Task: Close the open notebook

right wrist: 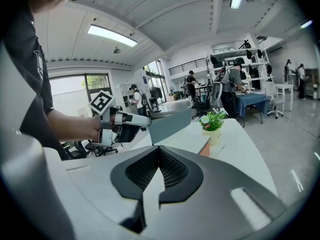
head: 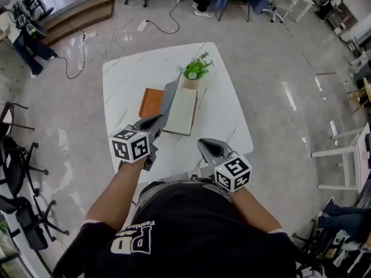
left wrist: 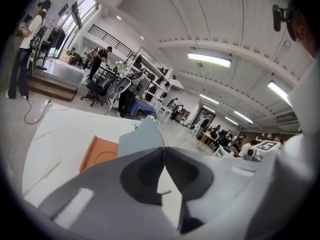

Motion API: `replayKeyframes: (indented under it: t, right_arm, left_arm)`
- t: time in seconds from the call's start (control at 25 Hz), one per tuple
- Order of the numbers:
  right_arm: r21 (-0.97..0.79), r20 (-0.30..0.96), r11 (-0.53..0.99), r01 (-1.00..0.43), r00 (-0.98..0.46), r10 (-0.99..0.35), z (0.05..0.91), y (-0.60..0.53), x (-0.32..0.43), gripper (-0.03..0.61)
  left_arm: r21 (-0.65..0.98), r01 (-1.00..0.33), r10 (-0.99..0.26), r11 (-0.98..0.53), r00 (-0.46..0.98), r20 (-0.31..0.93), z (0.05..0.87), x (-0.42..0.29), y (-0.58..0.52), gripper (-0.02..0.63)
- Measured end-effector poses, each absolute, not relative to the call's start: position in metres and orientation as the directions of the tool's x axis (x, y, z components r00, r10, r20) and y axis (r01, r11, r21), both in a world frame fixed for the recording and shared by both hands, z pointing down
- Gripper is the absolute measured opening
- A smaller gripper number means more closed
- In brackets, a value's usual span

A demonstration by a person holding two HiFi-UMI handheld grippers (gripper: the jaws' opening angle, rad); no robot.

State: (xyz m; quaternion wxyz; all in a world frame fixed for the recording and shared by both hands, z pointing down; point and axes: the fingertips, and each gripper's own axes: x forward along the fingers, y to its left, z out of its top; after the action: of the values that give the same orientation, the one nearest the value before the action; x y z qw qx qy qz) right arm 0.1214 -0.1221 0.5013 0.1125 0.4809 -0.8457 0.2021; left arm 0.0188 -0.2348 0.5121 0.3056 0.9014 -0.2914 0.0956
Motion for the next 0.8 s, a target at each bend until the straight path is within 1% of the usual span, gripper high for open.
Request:
replayKeyframes:
  t: [0.32, 0.6, 0.8]
  right_arm:
    - [-0.234, 0.388, 0.45, -0.862, -0.507, -0.77, 0.501, -0.119, 0.136, 0.0]
    - [-0.236, 0.391, 0.448, -0.862, -0.506, -0.768, 0.499, -0.114, 0.144, 0.0]
    - [-0.238, 0.385, 0.449, -0.861, -0.509, -0.77, 0.501, -0.114, 0.149, 0.0]
  left_arm:
    - [0.416, -0.596, -0.441, -0.687, 0.797, 0.412, 0.523, 0.044, -0.222, 0.066]
    - [0.299, -0.609, -0.435, -0.735, 0.762, 0.48, 0.532, 0.061, -0.21, 0.067]
    - [0.246, -0.601, -0.419, -0.76, 0.743, 0.521, 0.544, 0.072, -0.206, 0.067]
